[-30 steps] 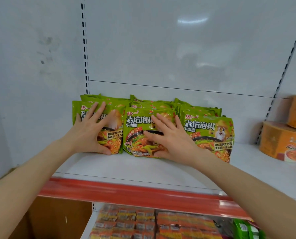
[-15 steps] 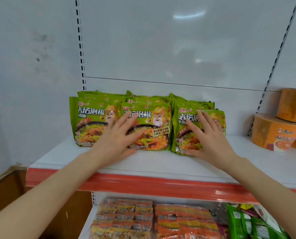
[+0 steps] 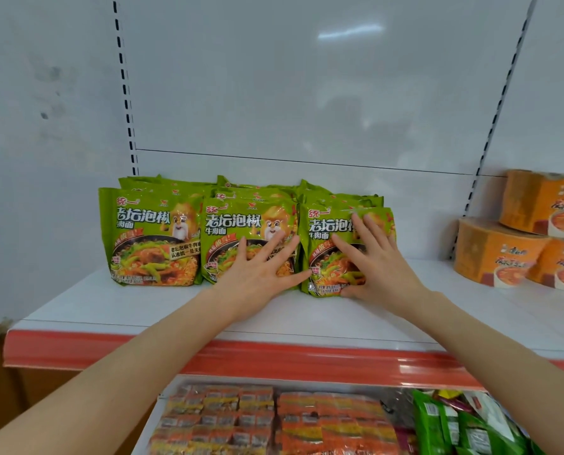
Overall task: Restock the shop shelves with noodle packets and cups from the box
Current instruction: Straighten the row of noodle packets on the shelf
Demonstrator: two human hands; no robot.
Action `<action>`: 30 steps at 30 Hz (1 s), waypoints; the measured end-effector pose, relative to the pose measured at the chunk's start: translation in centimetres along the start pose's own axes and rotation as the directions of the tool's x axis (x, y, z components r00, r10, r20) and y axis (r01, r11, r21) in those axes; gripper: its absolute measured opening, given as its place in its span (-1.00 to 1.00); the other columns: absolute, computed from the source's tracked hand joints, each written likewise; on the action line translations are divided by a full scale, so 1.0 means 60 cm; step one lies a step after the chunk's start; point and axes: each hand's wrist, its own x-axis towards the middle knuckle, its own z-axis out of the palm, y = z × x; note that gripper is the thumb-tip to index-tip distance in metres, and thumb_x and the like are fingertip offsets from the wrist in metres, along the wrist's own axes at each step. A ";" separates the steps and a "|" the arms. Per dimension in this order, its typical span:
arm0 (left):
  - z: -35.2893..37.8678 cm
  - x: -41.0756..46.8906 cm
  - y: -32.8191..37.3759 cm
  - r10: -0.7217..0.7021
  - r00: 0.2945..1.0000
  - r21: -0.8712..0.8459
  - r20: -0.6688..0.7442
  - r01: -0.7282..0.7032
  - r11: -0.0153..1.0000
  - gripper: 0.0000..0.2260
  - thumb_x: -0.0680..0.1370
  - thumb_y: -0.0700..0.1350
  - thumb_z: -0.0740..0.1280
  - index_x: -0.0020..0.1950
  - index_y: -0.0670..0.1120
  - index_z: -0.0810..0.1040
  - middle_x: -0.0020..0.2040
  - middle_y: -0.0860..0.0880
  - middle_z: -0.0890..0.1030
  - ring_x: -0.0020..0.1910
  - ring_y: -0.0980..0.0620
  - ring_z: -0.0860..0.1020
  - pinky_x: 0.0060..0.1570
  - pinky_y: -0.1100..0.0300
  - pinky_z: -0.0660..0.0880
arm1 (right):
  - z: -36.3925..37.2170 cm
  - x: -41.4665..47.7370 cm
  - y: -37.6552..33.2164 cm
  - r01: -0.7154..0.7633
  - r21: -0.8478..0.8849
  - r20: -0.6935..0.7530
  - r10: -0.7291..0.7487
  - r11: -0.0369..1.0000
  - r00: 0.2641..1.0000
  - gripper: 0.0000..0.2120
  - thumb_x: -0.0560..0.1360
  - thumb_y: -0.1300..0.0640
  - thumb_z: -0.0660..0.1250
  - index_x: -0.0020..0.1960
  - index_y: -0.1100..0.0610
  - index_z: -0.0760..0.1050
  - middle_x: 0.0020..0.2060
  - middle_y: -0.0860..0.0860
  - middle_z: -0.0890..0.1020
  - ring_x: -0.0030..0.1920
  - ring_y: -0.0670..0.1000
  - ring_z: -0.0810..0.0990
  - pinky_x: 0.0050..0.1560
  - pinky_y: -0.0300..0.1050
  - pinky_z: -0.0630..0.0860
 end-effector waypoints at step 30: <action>-0.004 -0.377 -0.034 -0.362 0.845 -0.356 -0.393 0.223 0.907 -0.64 0.51 0.06 0.09 -0.16 -0.07 0.63 -0.43 0.03 0.60 -0.48 0.01 0.57 -0.60 0.17 0.46 | -0.112 0.049 -0.368 0.054 0.649 -0.056 -0.022 0.759 0.998 -0.69 0.57 0.11 0.20 0.26 0.19 0.48 0.20 0.10 0.57 0.23 0.09 0.50 0.17 -0.09 0.35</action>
